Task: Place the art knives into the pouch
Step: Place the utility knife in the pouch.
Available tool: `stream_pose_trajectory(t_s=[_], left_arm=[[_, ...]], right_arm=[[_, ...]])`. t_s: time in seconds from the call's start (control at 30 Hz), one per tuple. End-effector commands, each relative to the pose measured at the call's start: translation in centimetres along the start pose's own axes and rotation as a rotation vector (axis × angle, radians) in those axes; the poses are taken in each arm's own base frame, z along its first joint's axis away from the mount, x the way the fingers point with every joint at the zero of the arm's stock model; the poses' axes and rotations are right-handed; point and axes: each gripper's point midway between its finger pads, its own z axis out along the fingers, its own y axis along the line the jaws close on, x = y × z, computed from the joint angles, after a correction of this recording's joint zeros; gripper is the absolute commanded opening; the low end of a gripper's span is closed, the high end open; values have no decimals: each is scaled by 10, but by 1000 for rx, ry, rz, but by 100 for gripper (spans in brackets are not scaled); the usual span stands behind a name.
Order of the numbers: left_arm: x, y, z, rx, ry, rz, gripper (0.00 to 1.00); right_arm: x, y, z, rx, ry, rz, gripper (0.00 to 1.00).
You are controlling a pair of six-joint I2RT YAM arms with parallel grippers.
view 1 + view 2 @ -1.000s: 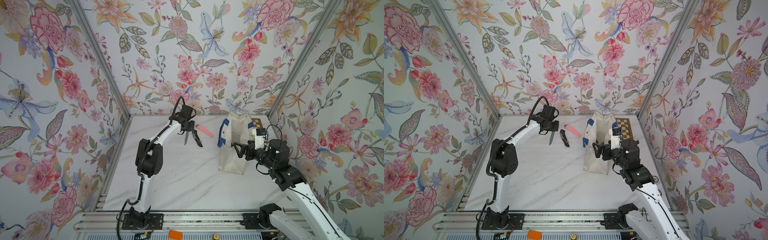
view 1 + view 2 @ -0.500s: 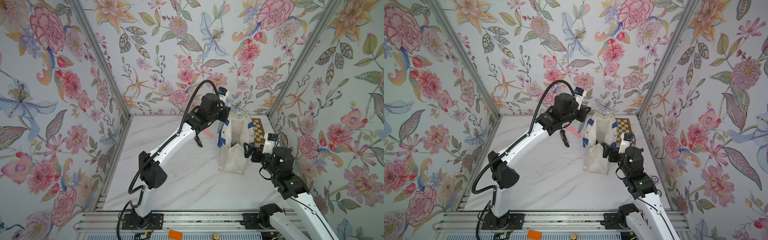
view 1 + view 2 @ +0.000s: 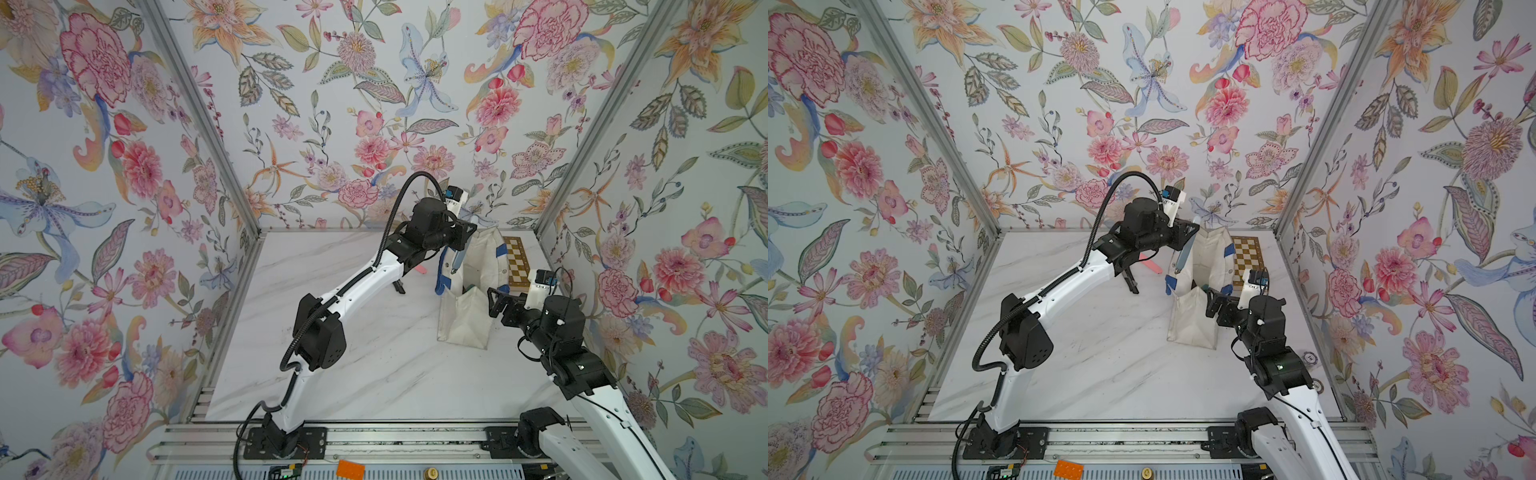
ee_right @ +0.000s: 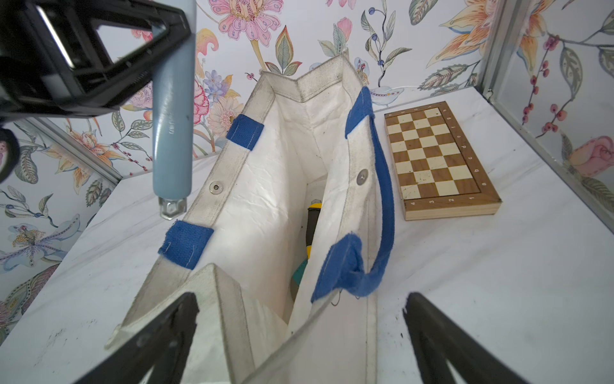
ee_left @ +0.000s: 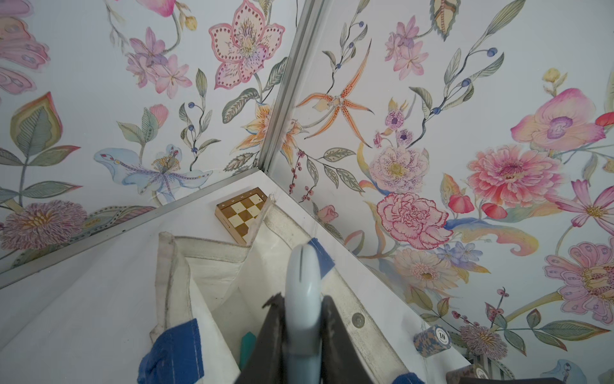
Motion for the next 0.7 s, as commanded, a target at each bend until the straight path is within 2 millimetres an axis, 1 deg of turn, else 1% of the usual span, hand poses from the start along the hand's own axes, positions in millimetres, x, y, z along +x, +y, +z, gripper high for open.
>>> stream_pose_trajectory(t_s=[0.0, 0.1, 0.17, 0.23, 0.3, 0.33, 0.37, 0.47, 0.53, 0.6, 0.67], left_arm=[[0, -15, 8, 69, -21, -17, 0], [12, -14, 16, 89, 3, -30, 0], [19, -15, 21, 105, 29, -37, 0], [22, -19, 24, 122, 45, -28, 0], [25, -17, 26, 119, 55, -22, 0], [26, -16, 26, 116, 59, -21, 5], [28, -15, 26, 112, 63, -18, 15], [29, -15, 24, 103, 81, -10, 51], [23, -16, 18, 82, 85, 19, 70], [14, -10, 7, 19, 77, 63, 99], [4, -2, -5, -46, 62, 97, 99]], right_arm=[[6, 0, 1, -11, 19, 18, 99], [7, 2, 3, -21, 30, 17, 99], [9, 7, 4, -48, 45, 13, 99], [10, 14, 5, -82, 64, 16, 99], [11, 18, 8, -102, 86, 23, 99], [11, 20, 9, -107, 93, 24, 99], [10, 22, 9, -116, 97, 22, 99], [5, 28, 7, -144, 89, 12, 99], [0, 32, 3, -164, 77, 0, 99], [-8, 35, 0, -173, 60, -14, 99], [-14, 38, -2, -177, 58, -30, 99]])
